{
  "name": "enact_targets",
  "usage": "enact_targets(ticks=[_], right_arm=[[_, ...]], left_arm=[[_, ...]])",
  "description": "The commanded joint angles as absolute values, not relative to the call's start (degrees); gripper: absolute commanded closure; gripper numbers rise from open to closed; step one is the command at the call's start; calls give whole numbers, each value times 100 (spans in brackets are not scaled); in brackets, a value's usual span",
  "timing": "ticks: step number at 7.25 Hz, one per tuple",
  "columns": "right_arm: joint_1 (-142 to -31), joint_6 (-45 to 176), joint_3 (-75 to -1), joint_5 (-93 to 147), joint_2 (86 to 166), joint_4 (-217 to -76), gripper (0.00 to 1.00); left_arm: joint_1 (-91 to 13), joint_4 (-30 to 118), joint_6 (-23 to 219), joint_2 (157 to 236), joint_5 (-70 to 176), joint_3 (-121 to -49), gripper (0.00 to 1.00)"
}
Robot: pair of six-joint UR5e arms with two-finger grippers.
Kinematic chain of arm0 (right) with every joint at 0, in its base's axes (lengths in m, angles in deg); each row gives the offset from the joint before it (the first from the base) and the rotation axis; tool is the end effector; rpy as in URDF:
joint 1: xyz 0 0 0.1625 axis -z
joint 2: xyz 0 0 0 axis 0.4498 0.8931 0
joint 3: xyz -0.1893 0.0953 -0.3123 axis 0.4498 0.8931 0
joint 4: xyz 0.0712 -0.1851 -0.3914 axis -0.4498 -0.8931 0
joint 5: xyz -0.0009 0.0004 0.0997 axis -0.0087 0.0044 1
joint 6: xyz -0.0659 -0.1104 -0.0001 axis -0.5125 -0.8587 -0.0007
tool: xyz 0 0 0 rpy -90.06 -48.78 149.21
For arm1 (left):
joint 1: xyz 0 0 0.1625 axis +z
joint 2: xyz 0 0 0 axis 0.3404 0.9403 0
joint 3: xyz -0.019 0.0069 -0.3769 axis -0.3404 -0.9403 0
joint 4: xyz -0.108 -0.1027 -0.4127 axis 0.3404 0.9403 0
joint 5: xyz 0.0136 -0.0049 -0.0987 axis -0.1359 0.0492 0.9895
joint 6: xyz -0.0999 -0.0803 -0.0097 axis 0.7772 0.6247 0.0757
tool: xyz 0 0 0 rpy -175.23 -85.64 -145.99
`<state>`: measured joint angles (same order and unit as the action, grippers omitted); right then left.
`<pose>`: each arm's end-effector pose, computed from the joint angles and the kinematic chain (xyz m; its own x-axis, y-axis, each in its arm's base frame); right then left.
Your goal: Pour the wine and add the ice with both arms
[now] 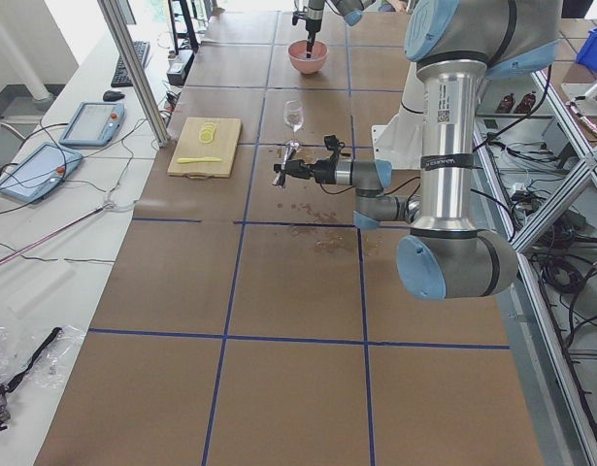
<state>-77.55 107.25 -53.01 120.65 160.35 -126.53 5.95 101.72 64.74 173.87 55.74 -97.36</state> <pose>-0.2390 -0.4134 0.5370 0.7080 0.1164 0.6965 -0.1753 0.9844 0.0136 0.3622 -0.3482 0.3603 0.9553 0.1625 0.2468 -0.2374 -0.0751 0.9685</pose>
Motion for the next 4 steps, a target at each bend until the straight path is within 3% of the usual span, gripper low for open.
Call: enact_targets(ticks=[1,2,4], right_arm=[[-7762,10725,-5320,12065,16034,-12650,82],[-7770,10725,-5329,12065,16034,-12650,85],[-7779,10716,-5408,12065,16061,-12659,100]], left_arm=[[601,10185,7050,17333,5575,-9718,100],[601,10185,7366,17324,5575,-9709,100],[610,10212,8175,17306,5609,-9691,100]])
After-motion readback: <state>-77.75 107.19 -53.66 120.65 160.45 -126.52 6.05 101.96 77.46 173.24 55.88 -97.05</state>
